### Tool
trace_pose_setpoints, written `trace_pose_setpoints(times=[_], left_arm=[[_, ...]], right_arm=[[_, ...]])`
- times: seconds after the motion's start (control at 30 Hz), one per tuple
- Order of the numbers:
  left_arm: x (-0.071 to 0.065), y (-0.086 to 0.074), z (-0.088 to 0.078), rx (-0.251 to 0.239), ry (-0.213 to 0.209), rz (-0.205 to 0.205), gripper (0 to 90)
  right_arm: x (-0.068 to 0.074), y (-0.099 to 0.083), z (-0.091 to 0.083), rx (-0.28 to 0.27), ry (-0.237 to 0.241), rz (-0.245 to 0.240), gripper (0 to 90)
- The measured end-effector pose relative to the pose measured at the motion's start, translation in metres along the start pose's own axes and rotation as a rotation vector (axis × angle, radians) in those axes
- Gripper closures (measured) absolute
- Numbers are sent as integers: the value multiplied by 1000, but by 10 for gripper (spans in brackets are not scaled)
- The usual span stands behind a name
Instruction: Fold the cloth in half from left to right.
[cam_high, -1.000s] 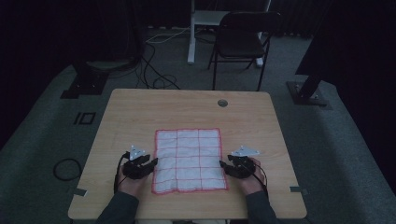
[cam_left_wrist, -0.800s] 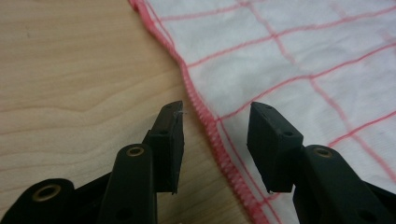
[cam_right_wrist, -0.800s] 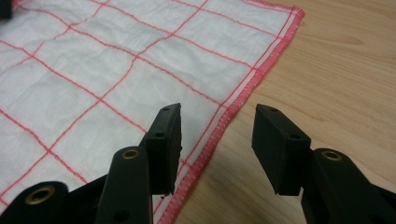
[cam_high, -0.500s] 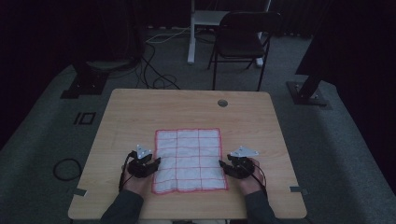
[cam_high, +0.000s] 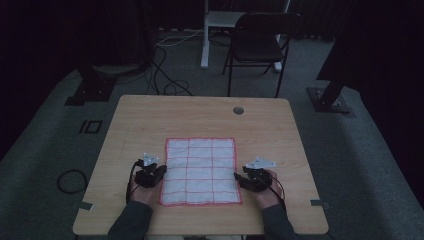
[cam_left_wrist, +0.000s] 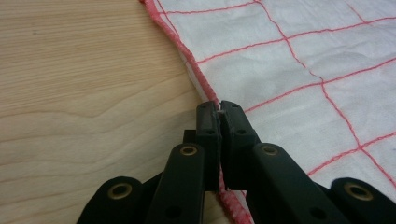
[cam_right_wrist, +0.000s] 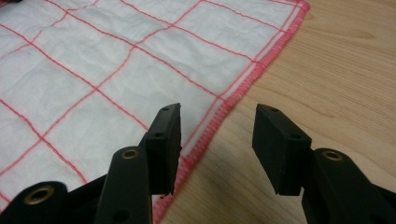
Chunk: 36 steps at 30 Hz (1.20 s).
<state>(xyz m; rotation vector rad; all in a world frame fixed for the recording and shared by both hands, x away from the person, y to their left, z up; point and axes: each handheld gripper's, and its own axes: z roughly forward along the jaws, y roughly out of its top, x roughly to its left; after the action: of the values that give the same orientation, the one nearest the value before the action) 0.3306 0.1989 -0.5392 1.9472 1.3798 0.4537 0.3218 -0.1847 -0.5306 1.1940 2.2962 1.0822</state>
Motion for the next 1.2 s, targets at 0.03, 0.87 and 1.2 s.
trace_pose_setpoints(times=[0.03,0.87,1.2], left_arm=[[2,0,-1,0,-3,-2,875],[25,9,-17,-28,-61,-66,879],[8,26,-26,-68,-121,-30,879]], right_arm=[[0,0,0,0,0,0,521],[0,-1,3,11,2,1,520],[0,-1,3,13,4,-1,519]])
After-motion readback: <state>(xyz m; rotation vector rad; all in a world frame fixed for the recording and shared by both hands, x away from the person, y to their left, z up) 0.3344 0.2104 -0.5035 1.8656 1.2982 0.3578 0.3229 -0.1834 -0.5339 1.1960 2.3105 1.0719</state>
